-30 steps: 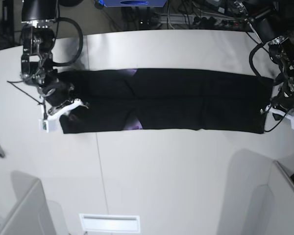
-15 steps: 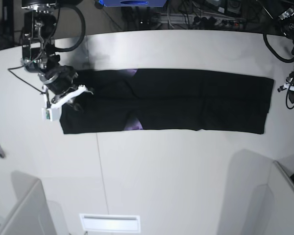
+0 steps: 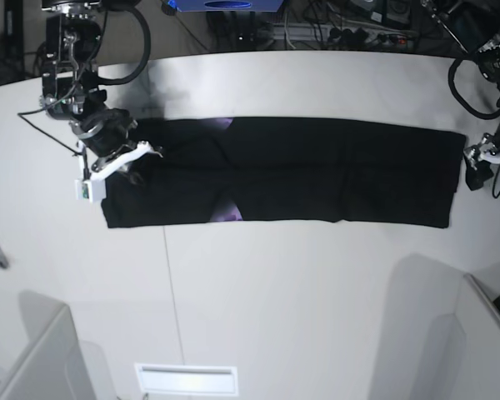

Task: Fold the T-shirt properly
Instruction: 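Regrip the strip ends with both grippers and straighten it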

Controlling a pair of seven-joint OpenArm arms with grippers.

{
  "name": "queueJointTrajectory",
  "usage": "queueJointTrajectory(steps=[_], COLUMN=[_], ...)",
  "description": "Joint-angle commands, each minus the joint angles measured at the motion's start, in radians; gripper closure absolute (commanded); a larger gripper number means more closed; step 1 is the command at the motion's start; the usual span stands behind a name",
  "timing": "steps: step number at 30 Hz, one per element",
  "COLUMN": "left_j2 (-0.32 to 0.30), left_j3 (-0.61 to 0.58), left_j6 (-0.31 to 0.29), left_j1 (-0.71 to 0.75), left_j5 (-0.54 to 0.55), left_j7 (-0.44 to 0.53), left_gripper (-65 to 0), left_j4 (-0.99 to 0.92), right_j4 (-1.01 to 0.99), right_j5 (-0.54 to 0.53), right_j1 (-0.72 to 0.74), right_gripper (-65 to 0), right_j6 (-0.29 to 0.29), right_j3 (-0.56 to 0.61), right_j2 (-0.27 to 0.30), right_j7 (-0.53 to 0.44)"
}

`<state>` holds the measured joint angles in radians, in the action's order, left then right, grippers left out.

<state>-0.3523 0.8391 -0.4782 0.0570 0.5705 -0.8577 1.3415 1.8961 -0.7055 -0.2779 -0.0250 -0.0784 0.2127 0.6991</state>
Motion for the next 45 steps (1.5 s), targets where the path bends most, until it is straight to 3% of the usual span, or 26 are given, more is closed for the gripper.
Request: queueJointTrajectory(steps=[1, 14, 23, 28, 35, 39, 45], left_j2=[-0.027, -0.027, -0.021, -0.026, -0.063, -0.063, -0.064], left_j3=[-0.014, -0.171, -0.203, -0.195, -0.191, -0.114, -0.103], left_j6=[-0.006, -0.003, -0.003, -0.003, -0.003, -0.003, -0.003], left_j1=[-0.023, -0.119, -0.11, -0.108, -0.108, -0.108, -0.061], left_j5=[0.018, 0.016, 0.016, 0.016, 0.016, 0.016, 0.016], left_j7=[0.021, 0.024, 0.024, 0.024, 0.024, 0.024, 0.024], left_gripper=[-64.5, -62.2, -27.0, 0.0, 0.0, 0.0, 0.0], left_j4=[-0.004, -0.19, -0.198, -0.199, -0.193, -0.19, -0.099], right_j4=[0.018, 0.018, 0.02, 0.02, 0.02, 0.02, 0.02], right_j5=[-0.01, -0.012, -0.012, -0.012, -0.013, -0.013, -0.013], right_j1=[0.006, -0.007, -0.019, -0.021, -0.031, -0.034, -0.034], right_gripper=[0.0, 0.0, 0.0, 0.0, 0.0, 0.0, 0.0], right_j6=[0.009, 0.009, 0.009, 0.009, 0.01, 0.01, 0.012], right_j3=[-0.004, -0.004, -0.005, -0.01, -0.007, -0.007, -0.007], right_j2=[0.009, 0.009, 0.009, 0.009, 0.009, 0.008, 0.008], right_j7=[-0.022, -0.025, -0.028, -0.028, -0.029, -0.029, -0.029])
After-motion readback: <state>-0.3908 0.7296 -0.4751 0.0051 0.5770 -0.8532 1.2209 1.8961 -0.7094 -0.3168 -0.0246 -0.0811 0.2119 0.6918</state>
